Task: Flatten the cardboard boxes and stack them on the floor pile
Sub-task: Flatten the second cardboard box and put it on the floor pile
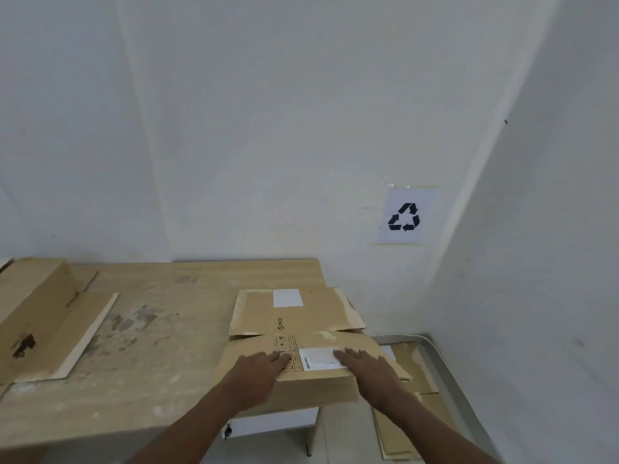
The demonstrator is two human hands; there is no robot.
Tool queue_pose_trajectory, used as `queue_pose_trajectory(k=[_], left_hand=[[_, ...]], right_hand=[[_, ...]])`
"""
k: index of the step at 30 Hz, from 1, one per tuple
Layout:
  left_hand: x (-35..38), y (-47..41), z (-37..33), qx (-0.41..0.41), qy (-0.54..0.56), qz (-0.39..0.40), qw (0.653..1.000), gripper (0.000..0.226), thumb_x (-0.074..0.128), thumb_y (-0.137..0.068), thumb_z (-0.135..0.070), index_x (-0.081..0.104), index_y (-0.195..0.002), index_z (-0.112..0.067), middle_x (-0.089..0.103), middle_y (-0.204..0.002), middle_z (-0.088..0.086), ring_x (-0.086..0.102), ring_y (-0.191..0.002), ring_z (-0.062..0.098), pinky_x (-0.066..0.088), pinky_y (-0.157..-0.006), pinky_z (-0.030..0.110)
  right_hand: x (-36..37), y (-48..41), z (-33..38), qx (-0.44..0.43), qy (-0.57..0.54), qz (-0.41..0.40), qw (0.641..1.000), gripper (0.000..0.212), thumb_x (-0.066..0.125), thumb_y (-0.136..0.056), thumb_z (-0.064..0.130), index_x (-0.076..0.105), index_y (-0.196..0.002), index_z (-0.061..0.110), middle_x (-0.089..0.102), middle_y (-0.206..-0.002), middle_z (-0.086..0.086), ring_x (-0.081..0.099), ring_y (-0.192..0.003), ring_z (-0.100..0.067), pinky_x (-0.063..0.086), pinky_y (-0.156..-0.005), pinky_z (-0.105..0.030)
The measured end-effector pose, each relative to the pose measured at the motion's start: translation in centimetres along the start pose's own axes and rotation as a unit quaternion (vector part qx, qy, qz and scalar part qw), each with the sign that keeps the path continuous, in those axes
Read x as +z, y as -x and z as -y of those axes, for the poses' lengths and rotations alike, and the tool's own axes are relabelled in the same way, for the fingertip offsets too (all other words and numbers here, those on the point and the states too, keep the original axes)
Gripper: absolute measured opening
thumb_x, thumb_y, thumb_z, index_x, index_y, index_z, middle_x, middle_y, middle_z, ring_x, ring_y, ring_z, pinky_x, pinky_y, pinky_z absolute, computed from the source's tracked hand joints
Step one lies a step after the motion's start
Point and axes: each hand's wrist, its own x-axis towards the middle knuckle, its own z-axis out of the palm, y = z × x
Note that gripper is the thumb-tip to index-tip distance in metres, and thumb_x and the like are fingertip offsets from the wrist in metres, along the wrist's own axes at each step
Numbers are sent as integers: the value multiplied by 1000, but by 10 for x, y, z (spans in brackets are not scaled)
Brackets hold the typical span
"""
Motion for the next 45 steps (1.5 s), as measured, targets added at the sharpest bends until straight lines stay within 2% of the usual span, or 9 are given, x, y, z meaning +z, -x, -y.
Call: queue_pose_trajectory(k=[6, 9, 15, 21, 31, 35, 40, 42, 45], left_hand=[[-9, -42, -90, -5, 3, -17, 1000, 60, 37, -98, -18, 18, -154, -23, 26, -160, 4, 46, -128, 27, 46, -93, 47], [-14, -65, -122, 3, 2, -23, 1000, 62, 39, -98, -16, 15, -155, -23, 23, -161, 5, 41, -133, 27, 46, -94, 48], [-32, -125, -172, 24, -1, -37, 999, 63, 36, -99, -7, 10, -156, -16, 12, -163, 9, 14, -150, 28, 27, -110, 64], [-27, -203, -218, 51, -19, -58, 997, 71, 43, -94, -5, 8, -156, -14, 13, -163, 12, 17, -149, 29, 32, -106, 65], [-3, -324, -310, 56, -3, -34, 998, 69, 44, -96, -7, 8, -155, -12, 15, -162, 15, 17, -148, 30, 33, -105, 66], [25, -351, -329, 50, -8, -5, 999, 72, 45, -96, -6, 4, -155, -12, 12, -162, 17, 16, -149, 32, 32, -106, 67], [62, -381, -349, 45, -1, 15, 999, 74, 45, -97, -5, 1, -156, -13, 7, -163, 16, 12, -150, 33, 27, -108, 68], [85, -393, -358, 42, -6, 17, 999, 74, 45, -97, -5, 1, -156, -13, 7, -163, 16, 12, -150, 33, 27, -109, 67], [128, -413, -372, 31, 3, 21, 999, 73, 43, -97, -3, 0, -156, -14, 5, -164, 15, 10, -150, 32, 24, -111, 67]], right_hand=[[-10, 32, -89, 3, 34, -14, 999, 80, 44, -90, -8, 17, -153, 33, 23, -161, -2, 25, -146, -31, 23, -114, -57], [-14, 43, -125, 11, 34, -22, 999, 72, 47, -94, 3, 16, -153, 32, 23, -161, -3, 25, -146, -32, 22, -115, -58], [-13, 38, -204, 41, 36, -62, 997, 74, 50, -95, 7, 12, -152, 35, 24, -161, -1, 27, -145, -29, 25, -114, -56], [-20, 27, -285, 62, 51, -70, 994, 69, 47, -98, 12, 11, -152, 35, 22, -161, -2, 25, -146, -30, 24, -114, -57], [-16, 1, -426, 65, 66, -8, 996, 64, 44, -100, 22, 11, -154, 31, 18, -162, -5, 21, -147, -32, 20, -116, -56], [12, -15, -465, 51, 72, -4, 996, 65, 45, -99, 16, 13, -154, 32, 23, -161, -6, 26, -145, -33, 25, -114, -57], [74, -34, -506, 42, 67, 8, 997, 77, 68, -87, 24, 23, -148, 34, 45, -150, -6, 48, -132, -35, 41, -101, -61], [100, -40, -521, 37, 67, 6, 997, 77, 67, -88, 27, 20, -149, 35, 43, -151, -6, 46, -134, -35, 39, -103, -62], [143, -52, -543, 28, 63, -1, 998, 68, 53, -97, 31, 13, -153, 34, 25, -160, -6, 29, -144, -36, 26, -112, -61]])
